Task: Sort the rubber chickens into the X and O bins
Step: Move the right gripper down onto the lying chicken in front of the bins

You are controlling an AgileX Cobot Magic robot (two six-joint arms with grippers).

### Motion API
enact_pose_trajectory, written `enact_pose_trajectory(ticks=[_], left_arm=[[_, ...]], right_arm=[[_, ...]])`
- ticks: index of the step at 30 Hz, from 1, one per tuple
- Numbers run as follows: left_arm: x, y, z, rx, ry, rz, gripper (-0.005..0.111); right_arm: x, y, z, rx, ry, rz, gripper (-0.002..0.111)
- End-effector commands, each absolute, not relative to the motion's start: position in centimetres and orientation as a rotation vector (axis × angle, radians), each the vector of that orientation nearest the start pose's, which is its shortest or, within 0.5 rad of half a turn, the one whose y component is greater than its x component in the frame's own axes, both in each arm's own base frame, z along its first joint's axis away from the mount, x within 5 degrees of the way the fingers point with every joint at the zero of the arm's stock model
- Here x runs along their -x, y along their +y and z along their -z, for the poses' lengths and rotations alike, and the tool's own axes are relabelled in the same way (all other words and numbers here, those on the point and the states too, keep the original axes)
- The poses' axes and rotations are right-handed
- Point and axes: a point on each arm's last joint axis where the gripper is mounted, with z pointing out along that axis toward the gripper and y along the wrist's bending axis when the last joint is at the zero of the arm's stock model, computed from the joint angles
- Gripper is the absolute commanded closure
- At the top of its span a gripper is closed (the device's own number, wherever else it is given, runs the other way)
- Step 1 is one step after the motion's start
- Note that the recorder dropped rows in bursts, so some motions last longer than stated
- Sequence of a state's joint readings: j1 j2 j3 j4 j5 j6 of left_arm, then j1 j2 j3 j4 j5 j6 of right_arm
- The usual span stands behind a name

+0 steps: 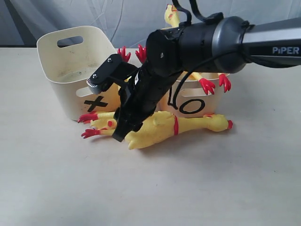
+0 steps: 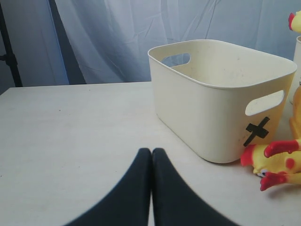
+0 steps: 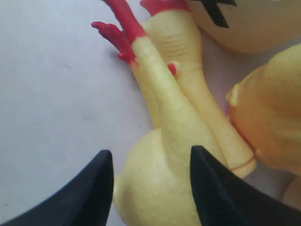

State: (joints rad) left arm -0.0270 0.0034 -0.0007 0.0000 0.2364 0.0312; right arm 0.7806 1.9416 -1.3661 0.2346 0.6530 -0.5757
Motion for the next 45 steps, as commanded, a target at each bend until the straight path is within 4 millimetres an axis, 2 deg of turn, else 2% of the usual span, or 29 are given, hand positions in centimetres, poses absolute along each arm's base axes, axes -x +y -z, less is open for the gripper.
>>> enact_pose_trajectory(ticks=[1, 10, 18, 25, 29, 31, 33, 37, 39, 45], left_arm=[[-5.5, -0.2, -19.2, -0.053, 1.722, 0.006, 0.107], [-5.5, -0.2, -19.2, -0.053, 1.722, 0.006, 0.107], [-5.5, -0.2, -19.2, -0.053, 1.722, 0.006, 0.107], [-5.5, -0.2, -19.2, -0.053, 1.722, 0.006, 0.107], [-5.5, -0.2, -19.2, -0.053, 1.722, 0.006, 0.107], [-5.5, -0.2, -19.2, -0.053, 1.722, 0.006, 0.107], [-5.5, -0.2, -19.2, -0.053, 1.722, 0.006, 0.107], [-5.5, -0.2, -19.2, -0.053, 1.722, 0.006, 0.107], [-5.5, -0.2, -19.2, -0.053, 1.722, 0.006, 0.107], [-5.5, -0.2, -19.2, -0.053, 1.722, 0.006, 0.107]], right_arm=[[-28.4, 29.8, -17.9, 1.539, 2.266, -0.300, 0.060], [-28.8, 30.1, -17.1, 1.514, 2.259, -0.296, 0.063], [-28.8, 30.0, -16.9, 1.538, 2.259, -0.274, 0.109], [-28.3, 29.5, -16.7, 1.604, 2.312, -0.257, 0.109], [-28.3, 29.5, -17.9, 1.555, 2.287, -0.264, 0.109], [-28.2, 29.4, -18.7, 1.540, 2.271, -0.273, 0.106], [-28.1, 29.3, -19.5, 1.533, 2.259, -0.275, 0.096], [-27.9, 29.2, -20.4, 1.494, 2.268, -0.290, 0.060], [-27.9, 29.2, -20.5, 1.490, 2.263, -0.291, 0.050], [-28.5, 29.7, -20.6, 1.412, 2.217, -0.324, 0.053]])
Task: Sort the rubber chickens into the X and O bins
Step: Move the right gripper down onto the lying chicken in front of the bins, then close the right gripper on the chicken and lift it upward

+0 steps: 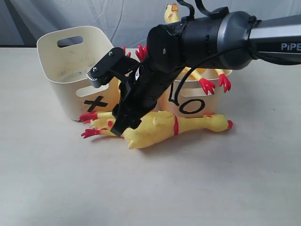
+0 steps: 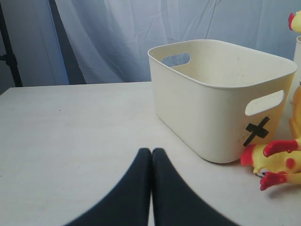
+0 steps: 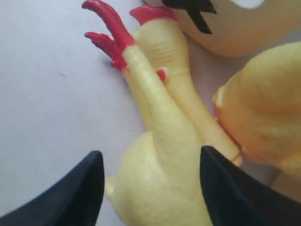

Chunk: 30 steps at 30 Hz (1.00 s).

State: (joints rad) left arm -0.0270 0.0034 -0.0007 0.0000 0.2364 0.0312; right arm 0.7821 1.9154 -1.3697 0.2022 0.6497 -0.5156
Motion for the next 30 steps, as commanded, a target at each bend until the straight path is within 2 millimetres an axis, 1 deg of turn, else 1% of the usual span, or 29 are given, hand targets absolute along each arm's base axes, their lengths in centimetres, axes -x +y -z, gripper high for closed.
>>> enact_pose_trajectory(ticks=[1, 5, 11, 12, 20, 21, 22, 24, 25, 26, 27, 28, 30], left_arm=[[-5.5, -0.2, -19.2, -0.053, 1.722, 0.006, 0.107], [-5.5, -0.2, -19.2, -0.053, 1.722, 0.006, 0.107], [-5.5, -0.2, -19.2, -0.053, 1.722, 0.006, 0.107], [-5.5, -0.2, -19.2, -0.053, 1.722, 0.006, 0.107], [-5.5, -0.2, -19.2, -0.053, 1.722, 0.006, 0.107], [-5.5, -0.2, -19.2, -0.053, 1.722, 0.006, 0.107], [-5.5, -0.2, -19.2, -0.053, 1.722, 0.006, 0.107], [-5.5, -0.2, -19.2, -0.053, 1.722, 0.006, 0.107], [-5.5, -0.2, -19.2, -0.053, 1.722, 0.006, 0.107], [-5.5, -0.2, -19.2, -0.053, 1.722, 0.006, 0.107], [-5.5, -0.2, -19.2, -0.053, 1.722, 0.006, 0.107], [-5.5, -0.2, -19.2, -0.053, 1.722, 0.006, 0.107], [-5.5, -0.2, -19.2, -0.053, 1.722, 0.006, 0.107]], right_arm=[[-28.6, 29.9, -20.6, 1.393, 2.207, -0.330, 0.053], [-29.0, 30.2, -20.1, 1.363, 2.191, -0.336, 0.053], [-29.2, 30.4, -17.9, 1.377, 2.257, -0.330, 0.053], [-29.2, 30.4, -17.3, 1.385, 2.271, -0.327, 0.053], [-29.4, 30.6, -15.2, 1.400, 2.310, -0.316, 0.053], [-29.5, 30.6, -14.5, 1.404, 2.326, -0.313, 0.053], [-29.5, 30.7, -14.3, 1.407, 2.330, -0.312, 0.053], [-29.4, 30.6, -13.9, 1.417, 2.346, -0.310, 0.061], [-29.3, 30.5, -14.0, 1.424, 2.357, -0.313, 0.078], [-29.2, 30.5, -14.3, 1.427, 2.357, -0.315, 0.085], [-28.9, 30.3, -14.7, 1.442, 2.371, -0.318, 0.096], [-28.7, 30.2, -14.9, 1.459, 2.391, -0.322, 0.099], [-28.0, 29.8, -15.8, 1.495, 2.439, -0.341, 0.099]])
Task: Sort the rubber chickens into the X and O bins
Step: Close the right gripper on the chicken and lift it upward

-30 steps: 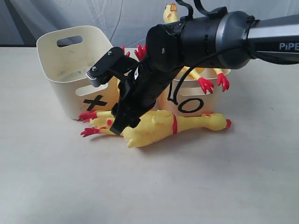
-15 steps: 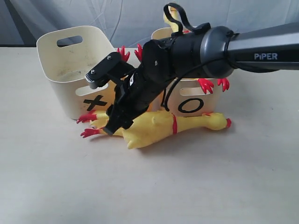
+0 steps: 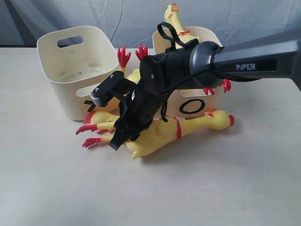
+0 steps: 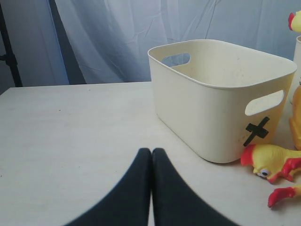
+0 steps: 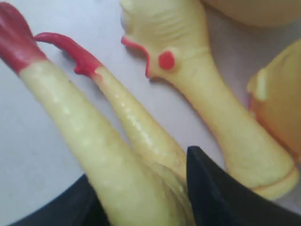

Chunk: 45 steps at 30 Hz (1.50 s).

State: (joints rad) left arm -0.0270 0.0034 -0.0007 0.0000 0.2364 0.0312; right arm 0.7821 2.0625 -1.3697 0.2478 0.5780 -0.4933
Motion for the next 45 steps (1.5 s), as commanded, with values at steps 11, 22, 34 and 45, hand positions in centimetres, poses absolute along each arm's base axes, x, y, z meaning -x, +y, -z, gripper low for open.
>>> enact_pose_trajectory(ticks=[11, 22, 34, 45], left_arm=[[-5.5, -0.2, -19.2, -0.053, 1.722, 0.006, 0.107], [-5.5, -0.2, -19.2, -0.053, 1.722, 0.006, 0.107], [-5.5, -0.2, -19.2, -0.053, 1.722, 0.006, 0.107], [-5.5, -0.2, -19.2, -0.062, 1.722, 0.013, 0.107]], right_arm=[[-21.4, 28.9, -26.3, 1.593, 2.431, -1.020, 0.099], [-17.5, 25.6, -42.5, 1.434, 1.735, -1.080, 0.099], [-25.4, 24.6, -45.8, 1.155, 1.423, -0.080, 0.099], [-34.8, 22.3, -39.7, 0.700, 1.730, 0.108, 0.099]])
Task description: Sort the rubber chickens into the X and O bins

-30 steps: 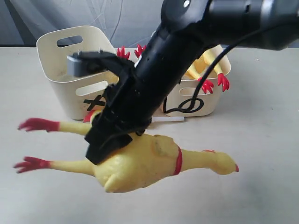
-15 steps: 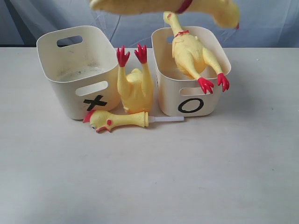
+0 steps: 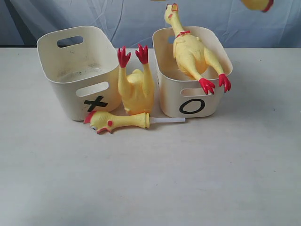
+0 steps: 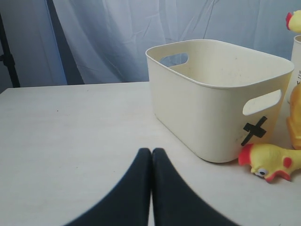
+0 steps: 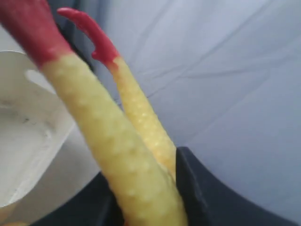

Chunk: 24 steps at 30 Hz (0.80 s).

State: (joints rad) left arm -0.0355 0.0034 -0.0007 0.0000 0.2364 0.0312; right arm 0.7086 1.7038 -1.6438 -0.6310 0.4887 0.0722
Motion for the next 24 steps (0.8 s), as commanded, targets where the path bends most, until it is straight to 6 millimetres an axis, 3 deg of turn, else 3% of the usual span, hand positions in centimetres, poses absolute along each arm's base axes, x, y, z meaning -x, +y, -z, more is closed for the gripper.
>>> enact_pose_trajectory(ticks=[1, 6, 14, 24], left_arm=[[-5.5, -0.2, -19.2, -0.062, 1.722, 0.013, 0.107], [-5.5, -0.2, -19.2, -0.062, 1.722, 0.013, 0.107], [-5.5, -0.2, -19.2, -0.062, 1.722, 0.013, 0.107], [-5.5, -0.2, -19.2, -0.062, 1.722, 0.013, 0.107]], right_arm=[[-35.3, 21.7, -39.4, 0.647, 1.754, 0.091, 0.099], [-37.5, 20.1, -37.2, 0.521, 1.881, 0.055, 0.099], [-39.1, 21.4, -32.9, 0.530, 2.003, 0.035, 0.099], [-39.7, 22.0, -30.9, 0.532, 2.053, 0.022, 0.097]])
